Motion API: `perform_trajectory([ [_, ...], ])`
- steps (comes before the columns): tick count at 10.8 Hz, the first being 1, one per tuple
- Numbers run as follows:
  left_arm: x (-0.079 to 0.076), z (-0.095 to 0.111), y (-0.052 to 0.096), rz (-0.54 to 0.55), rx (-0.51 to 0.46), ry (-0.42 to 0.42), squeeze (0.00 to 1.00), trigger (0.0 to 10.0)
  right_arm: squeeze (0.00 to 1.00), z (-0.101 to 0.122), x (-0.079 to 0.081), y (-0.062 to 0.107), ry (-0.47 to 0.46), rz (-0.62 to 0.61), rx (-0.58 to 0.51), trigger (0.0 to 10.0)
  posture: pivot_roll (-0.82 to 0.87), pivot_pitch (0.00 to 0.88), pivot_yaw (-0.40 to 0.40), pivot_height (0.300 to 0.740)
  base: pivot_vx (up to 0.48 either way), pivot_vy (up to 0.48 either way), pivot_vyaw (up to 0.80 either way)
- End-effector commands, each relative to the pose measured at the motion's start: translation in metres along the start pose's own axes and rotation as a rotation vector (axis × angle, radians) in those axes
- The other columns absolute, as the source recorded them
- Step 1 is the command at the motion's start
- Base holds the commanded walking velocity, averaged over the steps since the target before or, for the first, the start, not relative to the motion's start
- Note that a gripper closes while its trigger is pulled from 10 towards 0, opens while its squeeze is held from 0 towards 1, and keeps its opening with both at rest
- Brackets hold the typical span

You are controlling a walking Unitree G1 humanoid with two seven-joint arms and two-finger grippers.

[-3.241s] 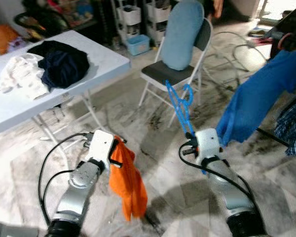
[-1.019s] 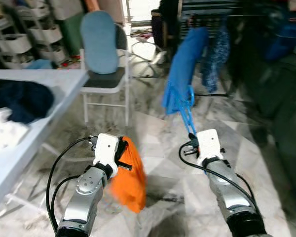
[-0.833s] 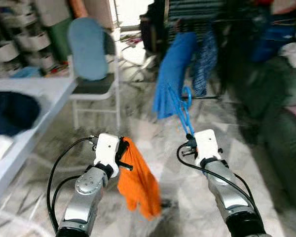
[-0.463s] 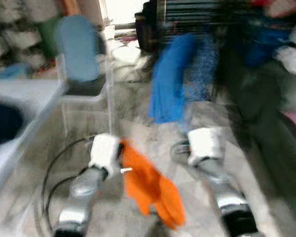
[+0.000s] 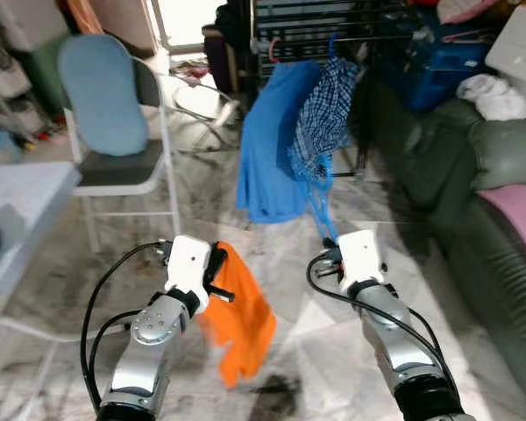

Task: Hang hanger

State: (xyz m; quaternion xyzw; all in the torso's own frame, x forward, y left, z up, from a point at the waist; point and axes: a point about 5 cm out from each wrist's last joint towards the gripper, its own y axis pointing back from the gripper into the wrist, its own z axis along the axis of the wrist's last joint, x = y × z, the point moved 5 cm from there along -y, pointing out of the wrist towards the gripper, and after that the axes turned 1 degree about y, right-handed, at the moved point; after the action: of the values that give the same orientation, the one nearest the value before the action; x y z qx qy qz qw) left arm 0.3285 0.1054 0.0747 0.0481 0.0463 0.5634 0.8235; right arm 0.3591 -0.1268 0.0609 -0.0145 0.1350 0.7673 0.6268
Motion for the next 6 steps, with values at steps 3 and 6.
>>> perform_trajectory([
  [3, 0.035, -0.014, 0.010, 0.214, 0.016, 0.129, 0.00, 10.0, 0.00, 0.002, -0.013, 0.001, -0.035, -0.033, -0.008, 10.0, -0.13, 0.000, 0.099, 0.740, 0.000, 0.000, 0.00],
  [6, 0.033, -0.020, 0.015, 0.230, 0.025, 0.161, 0.00, 10.0, 0.00, -0.001, -0.011, 0.001, -0.035, -0.030, 0.001, 10.0, -0.12, 0.000, 0.097, 0.740, 0.000, 0.000, 0.00],
])
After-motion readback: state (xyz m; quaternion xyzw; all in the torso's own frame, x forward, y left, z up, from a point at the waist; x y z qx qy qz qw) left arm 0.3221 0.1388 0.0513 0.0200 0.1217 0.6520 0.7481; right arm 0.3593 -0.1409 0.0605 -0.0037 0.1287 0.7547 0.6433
